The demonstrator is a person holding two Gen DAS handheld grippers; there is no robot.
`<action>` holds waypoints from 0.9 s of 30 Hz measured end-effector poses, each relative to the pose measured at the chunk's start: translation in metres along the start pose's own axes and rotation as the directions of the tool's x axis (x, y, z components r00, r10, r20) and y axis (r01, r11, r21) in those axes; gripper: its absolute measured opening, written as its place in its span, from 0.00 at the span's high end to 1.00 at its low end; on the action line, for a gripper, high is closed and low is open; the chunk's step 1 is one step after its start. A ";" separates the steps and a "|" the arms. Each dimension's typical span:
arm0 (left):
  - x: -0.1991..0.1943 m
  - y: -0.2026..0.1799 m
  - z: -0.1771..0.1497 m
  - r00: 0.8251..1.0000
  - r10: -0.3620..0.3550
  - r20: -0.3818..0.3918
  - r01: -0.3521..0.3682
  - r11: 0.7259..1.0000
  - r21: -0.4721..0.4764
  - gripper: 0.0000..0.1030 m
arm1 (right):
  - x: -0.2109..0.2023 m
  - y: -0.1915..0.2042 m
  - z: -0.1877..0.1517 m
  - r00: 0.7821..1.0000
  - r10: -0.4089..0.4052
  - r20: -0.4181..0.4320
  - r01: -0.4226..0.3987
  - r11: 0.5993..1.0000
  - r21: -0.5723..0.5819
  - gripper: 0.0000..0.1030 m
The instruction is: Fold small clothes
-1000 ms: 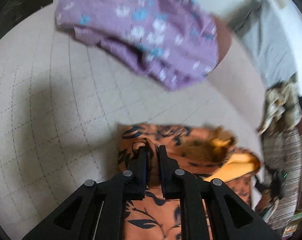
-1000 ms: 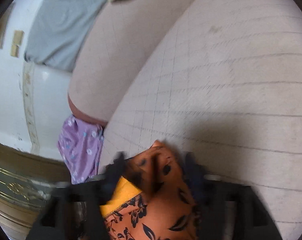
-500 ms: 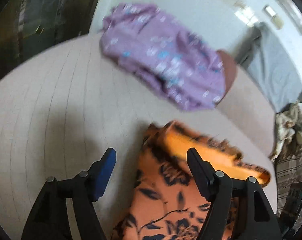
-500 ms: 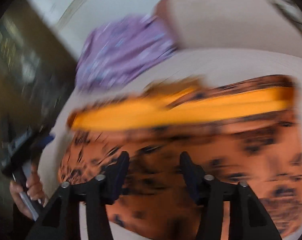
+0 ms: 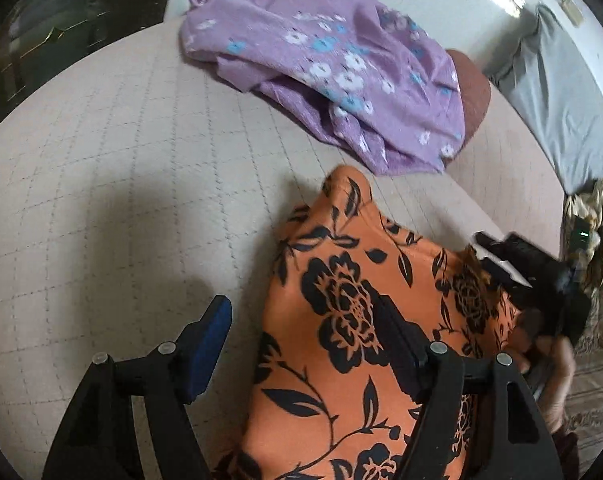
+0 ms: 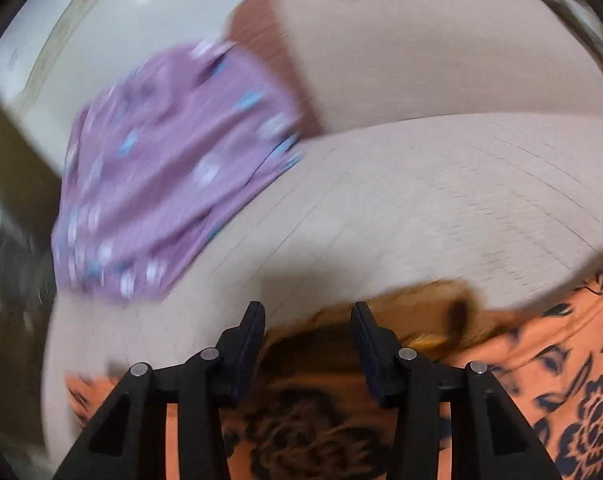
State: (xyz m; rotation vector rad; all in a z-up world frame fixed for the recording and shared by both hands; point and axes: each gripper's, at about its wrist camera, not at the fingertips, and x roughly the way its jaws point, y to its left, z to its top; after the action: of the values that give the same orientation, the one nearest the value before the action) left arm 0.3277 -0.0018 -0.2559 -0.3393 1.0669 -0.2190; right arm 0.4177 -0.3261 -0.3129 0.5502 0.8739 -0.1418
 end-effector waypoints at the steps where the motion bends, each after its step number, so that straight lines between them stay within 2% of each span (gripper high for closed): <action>1: 0.000 -0.003 -0.001 1.000 0.014 0.004 -0.014 1.000 0.011 0.28 | -0.005 -0.006 0.006 1.000 0.012 0.012 -0.012 1.000 0.021 0.53; 4: 0.001 -0.010 -0.002 0.999 0.050 0.016 -0.050 0.998 0.039 0.28 | -0.040 -0.043 0.006 0.998 0.006 0.069 -0.008 0.999 0.035 0.53; 7: 0.005 -0.018 -0.007 0.994 0.109 0.003 -0.108 0.991 0.083 0.28 | -0.077 -0.086 0.000 0.996 -0.039 0.082 0.036 0.998 0.044 0.53; 9: 0.011 -0.020 -0.012 0.988 0.157 -0.008 -0.155 0.982 0.109 0.28 | -0.096 -0.118 -0.007 0.995 -0.074 0.071 0.071 0.996 0.054 0.53; 11: 0.022 -0.022 -0.017 0.973 0.227 -0.035 -0.220 0.965 0.139 0.26 | -0.109 -0.146 -0.019 0.993 -0.111 0.039 0.108 0.991 0.077 0.53; 14: 0.022 -0.024 -0.021 0.965 0.261 -0.016 -0.255 0.954 0.157 0.23 | -0.121 -0.185 -0.042 0.988 -0.151 -0.010 0.151 0.981 0.122 0.53; 15: 0.019 -0.026 -0.022 0.963 0.268 -0.012 -0.262 0.950 0.171 0.23 | -0.127 -0.194 -0.050 0.991 -0.130 -0.004 0.129 0.983 0.133 0.53; 20: -0.005 -0.037 -0.039 0.951 0.302 0.063 -0.308 0.921 0.239 0.23 | -0.164 -0.200 -0.079 0.995 -0.097 0.021 0.093 0.987 0.134 0.52; 24: -0.028 -0.044 -0.058 0.961 0.261 0.094 -0.277 0.923 0.269 0.23 | -0.183 -0.188 -0.098 1.000 -0.029 0.011 0.028 0.992 0.119 0.52; 26: -0.032 -0.048 -0.068 0.970 0.232 0.074 -0.244 0.930 0.277 0.23 | -0.181 -0.178 -0.110 1.000 -0.003 -0.026 0.005 0.994 0.110 0.50; 27: -0.030 -0.051 -0.072 0.970 0.234 0.063 -0.242 0.928 0.282 0.23 | -0.177 -0.173 -0.118 0.998 0.001 -0.064 0.006 0.995 0.103 0.46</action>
State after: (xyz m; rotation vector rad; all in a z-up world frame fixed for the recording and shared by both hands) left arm 0.2499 -0.0512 -0.2437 0.0513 1.0212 -0.1483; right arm 0.1646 -0.4315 -0.3080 0.6534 0.9329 -0.1735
